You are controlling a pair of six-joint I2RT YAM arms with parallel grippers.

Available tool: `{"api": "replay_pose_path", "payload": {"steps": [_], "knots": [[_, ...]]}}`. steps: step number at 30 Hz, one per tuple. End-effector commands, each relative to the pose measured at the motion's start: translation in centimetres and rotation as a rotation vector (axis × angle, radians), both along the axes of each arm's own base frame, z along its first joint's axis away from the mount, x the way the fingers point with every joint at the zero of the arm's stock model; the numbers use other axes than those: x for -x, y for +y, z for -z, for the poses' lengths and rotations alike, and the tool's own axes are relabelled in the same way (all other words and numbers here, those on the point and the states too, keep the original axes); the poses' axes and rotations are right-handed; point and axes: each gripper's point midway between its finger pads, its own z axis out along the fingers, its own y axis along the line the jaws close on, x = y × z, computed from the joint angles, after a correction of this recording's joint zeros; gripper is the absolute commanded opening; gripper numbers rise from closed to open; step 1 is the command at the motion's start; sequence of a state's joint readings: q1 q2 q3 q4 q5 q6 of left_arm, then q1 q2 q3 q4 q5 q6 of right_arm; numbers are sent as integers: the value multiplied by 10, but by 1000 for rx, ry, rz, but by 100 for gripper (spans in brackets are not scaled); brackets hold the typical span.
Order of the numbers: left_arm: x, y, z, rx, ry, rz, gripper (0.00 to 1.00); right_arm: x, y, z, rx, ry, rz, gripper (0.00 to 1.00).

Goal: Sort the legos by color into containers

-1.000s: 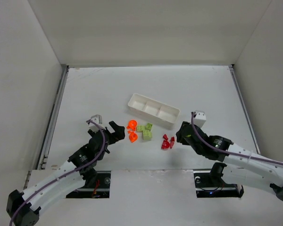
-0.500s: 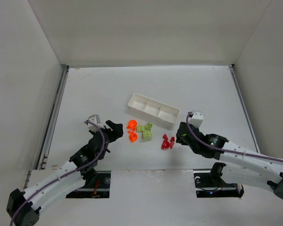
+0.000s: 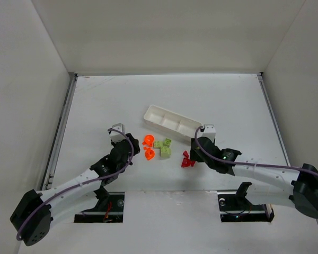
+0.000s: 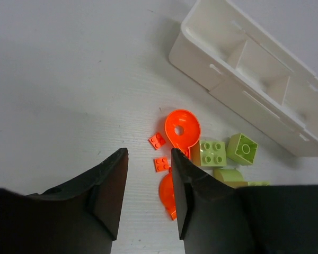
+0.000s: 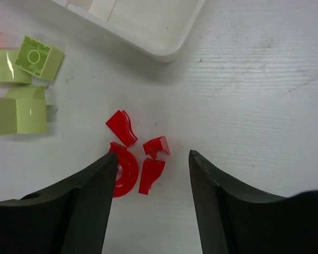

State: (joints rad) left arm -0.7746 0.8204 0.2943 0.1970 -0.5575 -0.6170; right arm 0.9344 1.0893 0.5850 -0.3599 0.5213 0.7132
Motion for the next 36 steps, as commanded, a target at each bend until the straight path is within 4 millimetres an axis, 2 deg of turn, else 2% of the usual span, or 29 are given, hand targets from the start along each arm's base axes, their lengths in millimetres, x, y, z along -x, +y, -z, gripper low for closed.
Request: {"api": "replay_pose_path", "payload": {"steps": [1, 5, 13, 23, 25, 27, 29, 32, 36], "knots": [[-5, 2, -3, -1, -54, 0, 38, -19, 18, -4, -39, -45, -31, 62], [-4, 2, 2, 10, -89, 13, 48, -28, 10, 10, 2, -24, -1, 62], [-8, 1, 11, -41, -65, 20, 50, -27, 15, 15, -17, 20, -21, 52], [-12, -1, 19, -28, -41, 23, 52, -24, 20, 35, 0, 95, -48, 43], [-12, 0, 17, -17, -46, 23, 52, -23, 18, 41, 21, 111, -45, 39], [-11, 2, 17, -8, -46, 19, 53, -24, 16, 42, 32, 109, -30, 28], [-10, 2, 18, 4, -46, 20, 54, -29, 14, 34, 26, 78, -9, 22], [-10, 4, 18, 12, -41, 16, 54, -35, 15, 15, 4, 30, 1, 20], [-11, 4, 20, 17, -35, 16, 54, -45, 24, -27, -37, -41, -23, 20]]}}
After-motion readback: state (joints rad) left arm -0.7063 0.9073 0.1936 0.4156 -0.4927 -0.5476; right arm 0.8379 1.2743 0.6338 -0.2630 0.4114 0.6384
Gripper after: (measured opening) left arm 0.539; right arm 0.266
